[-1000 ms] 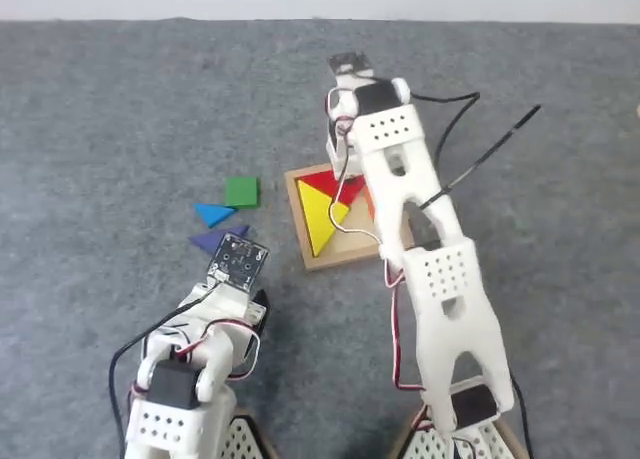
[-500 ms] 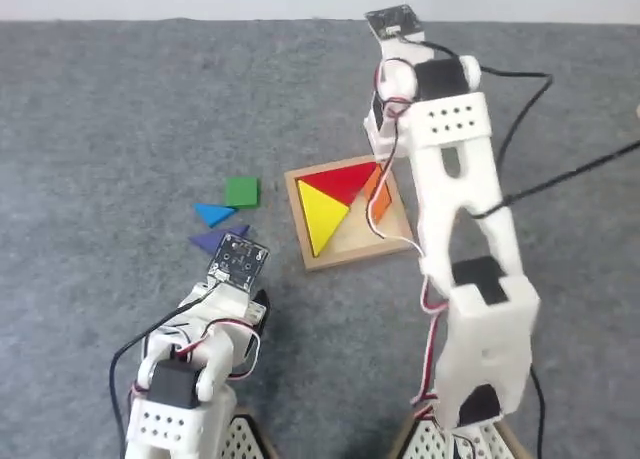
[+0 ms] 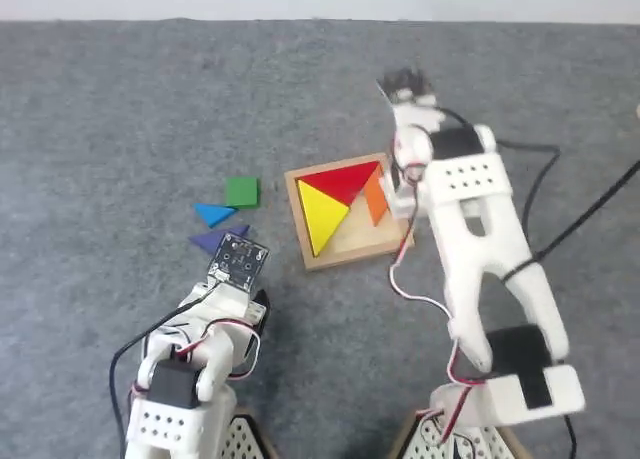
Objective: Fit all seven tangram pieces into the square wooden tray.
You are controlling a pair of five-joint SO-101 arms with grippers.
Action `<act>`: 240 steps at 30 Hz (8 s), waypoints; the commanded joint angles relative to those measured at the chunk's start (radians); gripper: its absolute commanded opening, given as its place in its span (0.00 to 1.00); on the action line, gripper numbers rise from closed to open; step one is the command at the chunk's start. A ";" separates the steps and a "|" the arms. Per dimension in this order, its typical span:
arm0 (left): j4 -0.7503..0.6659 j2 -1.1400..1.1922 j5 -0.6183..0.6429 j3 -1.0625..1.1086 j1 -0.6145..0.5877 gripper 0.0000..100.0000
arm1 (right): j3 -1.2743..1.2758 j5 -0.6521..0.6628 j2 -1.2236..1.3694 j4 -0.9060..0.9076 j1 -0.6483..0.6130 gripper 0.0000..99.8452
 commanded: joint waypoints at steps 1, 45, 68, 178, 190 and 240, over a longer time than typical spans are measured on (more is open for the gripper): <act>0.003 -0.017 0.009 -0.012 -0.008 0.12 | 0.152 0.014 -0.120 -0.054 0.119 0.16; -0.086 -0.015 -0.249 -0.010 -0.101 0.12 | 0.008 -0.144 0.165 -0.255 0.185 0.16; -0.066 -0.015 -0.249 -0.010 -0.101 0.12 | -0.107 -0.334 0.449 -0.321 0.223 0.24; -0.064 -0.012 -0.249 -0.010 -0.098 0.12 | -0.798 0.631 0.565 0.150 -0.147 0.26; -0.064 -0.012 -0.249 -0.010 -0.098 0.12 | -0.302 0.442 0.186 -0.104 -0.176 0.26; -0.064 -0.012 -0.249 -0.010 -0.095 0.12 | -0.382 0.034 0.536 -0.433 -0.206 0.26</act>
